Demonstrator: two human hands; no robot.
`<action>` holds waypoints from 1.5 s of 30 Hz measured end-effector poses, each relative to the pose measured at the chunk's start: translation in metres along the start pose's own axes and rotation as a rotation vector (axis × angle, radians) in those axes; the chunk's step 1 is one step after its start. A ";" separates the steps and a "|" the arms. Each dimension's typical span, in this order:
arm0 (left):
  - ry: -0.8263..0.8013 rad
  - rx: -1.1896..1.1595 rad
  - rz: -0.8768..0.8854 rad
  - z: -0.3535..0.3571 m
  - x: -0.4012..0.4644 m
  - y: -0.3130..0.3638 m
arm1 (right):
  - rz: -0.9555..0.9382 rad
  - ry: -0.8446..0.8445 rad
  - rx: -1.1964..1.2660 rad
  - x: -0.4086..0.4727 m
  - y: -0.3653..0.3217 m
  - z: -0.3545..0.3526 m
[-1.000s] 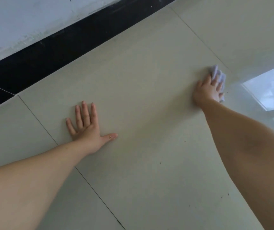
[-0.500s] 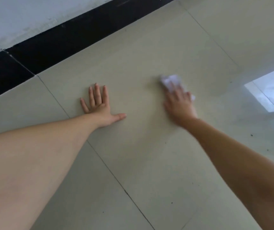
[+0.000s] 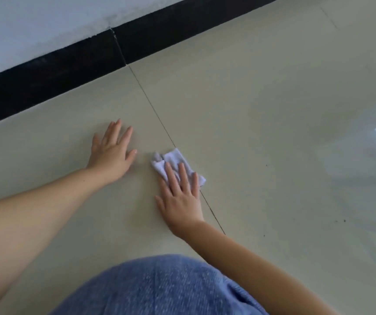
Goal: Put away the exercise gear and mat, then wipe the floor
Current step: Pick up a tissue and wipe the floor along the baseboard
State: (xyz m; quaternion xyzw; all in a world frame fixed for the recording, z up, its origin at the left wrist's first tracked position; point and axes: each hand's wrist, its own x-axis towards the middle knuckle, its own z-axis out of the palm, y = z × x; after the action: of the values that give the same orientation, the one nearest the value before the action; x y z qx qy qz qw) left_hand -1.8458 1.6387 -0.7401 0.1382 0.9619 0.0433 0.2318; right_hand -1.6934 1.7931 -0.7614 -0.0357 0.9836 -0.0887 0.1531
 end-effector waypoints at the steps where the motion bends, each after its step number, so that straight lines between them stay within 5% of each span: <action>1: 0.015 -0.027 -0.039 0.003 -0.007 -0.006 | -0.155 -0.076 -0.018 -0.002 -0.005 0.003; 3: 0.037 -0.076 -0.095 0.007 -0.024 -0.016 | -0.422 -0.118 -0.083 0.005 0.016 0.000; 5: 0.035 -0.076 -0.110 0.011 -0.043 -0.028 | -0.472 -0.052 -0.136 0.019 0.063 -0.011; 11: 0.015 -0.039 -0.226 0.029 -0.098 -0.076 | 0.591 0.078 0.210 0.090 0.170 -0.077; 14: 0.015 -0.075 -0.291 0.035 -0.117 -0.101 | 0.730 0.023 0.255 0.136 0.124 -0.090; 22: 0.093 -0.183 -0.280 0.038 -0.142 -0.157 | -0.344 -0.087 -0.063 0.087 -0.125 -0.003; 26: 0.190 -0.262 -0.314 0.036 -0.148 -0.167 | -0.839 -0.122 -0.289 0.015 -0.117 0.021; 29: 0.202 -0.260 -0.254 0.031 -0.145 -0.166 | -0.947 -0.045 -0.343 0.002 -0.062 0.008; 37: 0.064 -0.257 -0.163 -0.009 -0.125 -0.132 | -0.135 -0.115 0.155 0.061 0.010 -0.085; 41: 0.057 -0.260 -0.121 -0.054 -0.138 -0.105 | 0.047 -0.321 0.180 0.073 -0.010 -0.133; 45: 0.068 -0.326 -0.108 -0.111 -0.169 -0.085 | -0.002 -0.426 0.202 0.053 -0.055 -0.195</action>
State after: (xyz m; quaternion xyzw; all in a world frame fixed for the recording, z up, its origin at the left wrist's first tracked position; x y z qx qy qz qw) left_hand -1.7730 1.5067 -0.5810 0.0451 0.9555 0.1910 0.2205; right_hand -1.8011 1.7657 -0.5836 -0.0388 0.9152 -0.1773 0.3598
